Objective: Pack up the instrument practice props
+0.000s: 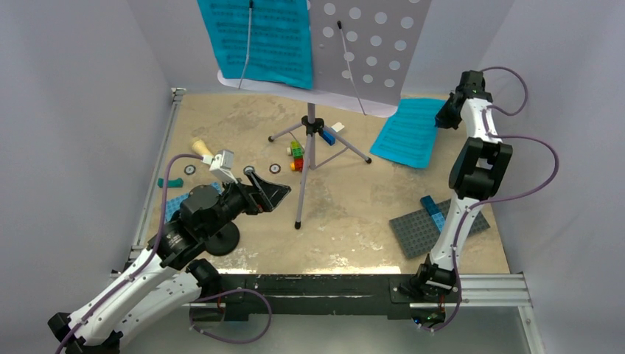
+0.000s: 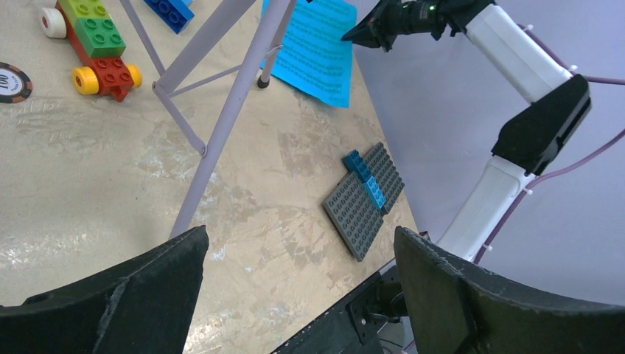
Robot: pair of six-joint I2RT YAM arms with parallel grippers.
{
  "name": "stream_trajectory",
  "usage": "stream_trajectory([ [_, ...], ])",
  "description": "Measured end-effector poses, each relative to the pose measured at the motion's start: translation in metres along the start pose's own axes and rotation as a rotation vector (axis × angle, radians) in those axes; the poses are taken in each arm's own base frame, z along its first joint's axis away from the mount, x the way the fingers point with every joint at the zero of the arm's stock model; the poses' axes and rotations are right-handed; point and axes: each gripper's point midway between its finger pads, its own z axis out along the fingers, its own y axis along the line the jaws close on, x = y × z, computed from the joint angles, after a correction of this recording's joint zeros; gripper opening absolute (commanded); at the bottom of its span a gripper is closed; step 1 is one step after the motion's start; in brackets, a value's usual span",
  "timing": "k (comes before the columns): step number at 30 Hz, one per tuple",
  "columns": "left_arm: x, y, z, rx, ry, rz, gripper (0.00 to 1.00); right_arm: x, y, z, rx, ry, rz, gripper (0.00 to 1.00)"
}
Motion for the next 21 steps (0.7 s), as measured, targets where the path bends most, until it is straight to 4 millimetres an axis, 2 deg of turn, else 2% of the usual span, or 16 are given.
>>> stream_trajectory([
  [4, 0.002, 0.002, 0.0, -0.007, 0.007, 0.003, 1.0, 0.024, -0.013, 0.025, 0.035, 0.081, -0.012, 0.33],
  [5, 0.003, 0.003, 0.001, -0.011, 0.011, 0.003, 1.0, 0.026, -0.014, 0.027, 0.037, 0.089, -0.011, 0.42],
  [7, 0.004, 0.004, 0.002, -0.016, 0.017, 0.004, 1.0, 0.029, -0.014, 0.027, 0.036, 0.099, -0.015, 0.51],
  [13, 0.008, 0.008, 0.004, -0.032, 0.035, 0.005, 1.0, 0.018, -0.007, 0.012, 0.02, 0.067, 0.002, 0.64],
  [15, 0.009, 0.009, 0.003, -0.036, 0.038, 0.006, 1.0, 0.008, -0.002, -0.004, 0.004, 0.037, 0.02, 0.65],
  [18, 0.008, 0.009, 0.001, -0.037, 0.032, 0.01, 1.0, -0.016, 0.014, -0.045, -0.048, -0.048, 0.05, 0.65],
  [21, 0.004, 0.011, -0.001, -0.046, 0.012, 0.022, 1.0, -0.038, 0.035, -0.122, -0.148, -0.213, 0.073, 0.65],
])
